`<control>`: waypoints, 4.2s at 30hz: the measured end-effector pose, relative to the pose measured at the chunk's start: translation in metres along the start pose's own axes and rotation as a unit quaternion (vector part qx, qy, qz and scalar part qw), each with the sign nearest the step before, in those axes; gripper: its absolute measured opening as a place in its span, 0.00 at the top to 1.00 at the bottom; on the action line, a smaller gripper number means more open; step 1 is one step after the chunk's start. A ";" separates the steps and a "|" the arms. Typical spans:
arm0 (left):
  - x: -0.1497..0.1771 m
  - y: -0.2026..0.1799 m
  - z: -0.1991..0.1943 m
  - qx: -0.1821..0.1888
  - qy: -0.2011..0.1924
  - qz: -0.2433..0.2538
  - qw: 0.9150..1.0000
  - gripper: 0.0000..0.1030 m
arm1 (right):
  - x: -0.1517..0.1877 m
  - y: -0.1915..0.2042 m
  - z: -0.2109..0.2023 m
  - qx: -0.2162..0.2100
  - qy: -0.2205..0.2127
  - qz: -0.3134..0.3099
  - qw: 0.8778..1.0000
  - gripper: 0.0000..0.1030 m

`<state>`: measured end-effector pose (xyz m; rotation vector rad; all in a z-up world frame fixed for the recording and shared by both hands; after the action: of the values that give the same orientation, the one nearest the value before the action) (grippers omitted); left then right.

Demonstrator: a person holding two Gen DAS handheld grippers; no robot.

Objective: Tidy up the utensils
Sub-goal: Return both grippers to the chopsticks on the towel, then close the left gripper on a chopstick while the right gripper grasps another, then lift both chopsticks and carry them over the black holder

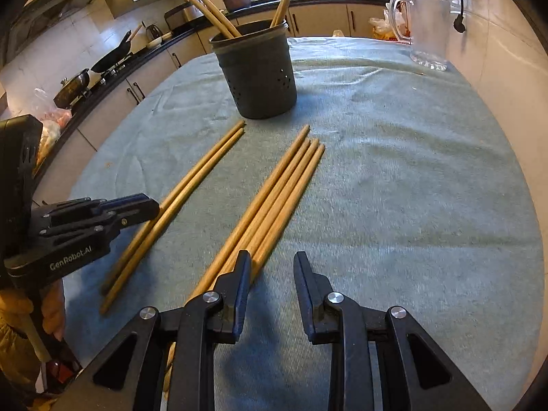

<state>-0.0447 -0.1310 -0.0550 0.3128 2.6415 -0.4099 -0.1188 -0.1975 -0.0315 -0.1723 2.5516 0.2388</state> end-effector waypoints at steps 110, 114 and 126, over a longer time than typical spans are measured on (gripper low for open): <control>0.000 -0.025 -0.217 0.020 -0.274 -0.036 0.961 0.94 | -0.046 0.008 -0.223 0.105 -0.249 -0.005 0.963 0.95; 0.003 -0.023 -0.224 0.027 -0.278 -0.045 0.959 0.95 | -0.044 0.015 -0.235 0.102 -0.260 -0.007 0.960 0.95; -0.014 -0.018 -0.250 0.080 -0.283 -0.064 0.954 0.95 | -0.064 0.007 -0.240 0.093 -0.273 0.004 0.957 0.95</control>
<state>-0.1356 -0.0665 0.1701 0.0563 2.0744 -0.6493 -0.1932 -0.2360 0.2029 -0.0164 2.0086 0.0374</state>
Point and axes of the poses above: each gripper's, at about its wrist camera, not at the fingertips, and z roughly the way its jaws point, y to its left, x to its underside, the point moved 8 cm from there along z, roughly the way its jaws point, and after that the axes turned 12 degrees about -z, right-handed, at the moved point
